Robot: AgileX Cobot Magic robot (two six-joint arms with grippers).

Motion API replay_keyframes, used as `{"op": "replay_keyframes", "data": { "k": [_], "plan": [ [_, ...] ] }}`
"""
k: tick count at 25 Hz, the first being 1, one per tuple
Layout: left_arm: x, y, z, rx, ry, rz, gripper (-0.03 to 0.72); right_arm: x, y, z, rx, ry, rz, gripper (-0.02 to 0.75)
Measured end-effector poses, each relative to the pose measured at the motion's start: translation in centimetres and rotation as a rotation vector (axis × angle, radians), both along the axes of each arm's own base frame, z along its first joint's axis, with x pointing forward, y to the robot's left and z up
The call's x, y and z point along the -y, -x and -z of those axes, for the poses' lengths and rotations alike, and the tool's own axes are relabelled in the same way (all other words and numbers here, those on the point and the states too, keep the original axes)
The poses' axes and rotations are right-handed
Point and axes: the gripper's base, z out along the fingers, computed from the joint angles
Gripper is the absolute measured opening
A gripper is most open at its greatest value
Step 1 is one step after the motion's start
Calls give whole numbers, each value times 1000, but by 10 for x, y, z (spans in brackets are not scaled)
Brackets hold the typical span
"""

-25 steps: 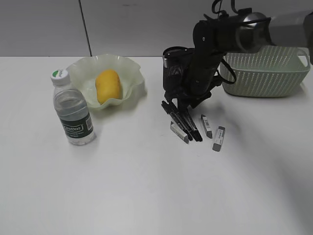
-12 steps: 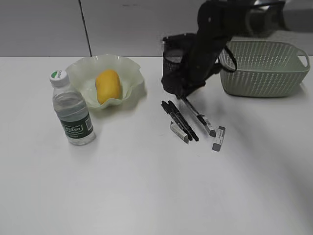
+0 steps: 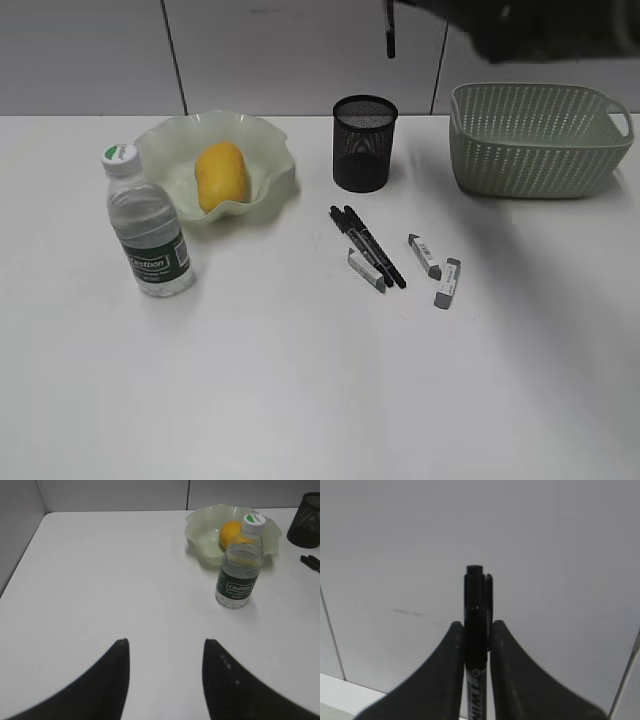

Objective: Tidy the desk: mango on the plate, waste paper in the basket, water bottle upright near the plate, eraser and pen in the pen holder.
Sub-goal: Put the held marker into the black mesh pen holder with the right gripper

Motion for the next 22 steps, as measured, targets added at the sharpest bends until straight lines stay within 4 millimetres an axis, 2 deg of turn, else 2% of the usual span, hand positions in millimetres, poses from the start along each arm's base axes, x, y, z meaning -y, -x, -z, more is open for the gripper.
{"op": "replay_keyframes", "data": {
  "k": [2, 5, 7, 9, 10, 11, 13, 15, 16, 18, 19, 22],
  "plan": [
    [0, 0, 0, 0, 0, 0, 355, -2, -9, 33, 22, -5, 21, 129],
    [0, 0, 0, 0, 0, 0, 355, -5, -17, 77, -40, -40, 26, 129],
    [0, 0, 0, 0, 0, 0, 349, -7, -18, 94, -78, -43, 18, 129],
    [0, 0, 0, 0, 0, 0, 339, -8, -18, 98, -96, -36, 8, 136],
    [0, 0, 0, 0, 0, 0, 335, -8, -18, 98, -106, -32, 3, 163],
    [0, 0, 0, 0, 0, 0, 330, -9, -18, 99, -128, -25, 0, 223],
    [0, 0, 0, 0, 0, 0, 323, -9, -16, 100, -190, -7, -8, 379],
    [0, 0, 0, 0, 0, 0, 321, -9, -13, 94, -258, 14, -20, 526],
    [0, 0, 0, 0, 0, 0, 321, -9, -10, 86, -293, 27, -30, 562],
    [0, 0, 0, 0, 0, 0, 321, -8, 0, 60, -366, 91, -66, 573],
    [0, 0, 0, 0, 0, 0, 321, -6, 8, 39, -387, 130, -86, 561],
    [0, 0, 0, 1, 0, 0, 321, 10, 47, -18, -514, 259, -130, 492]
  ]
}}
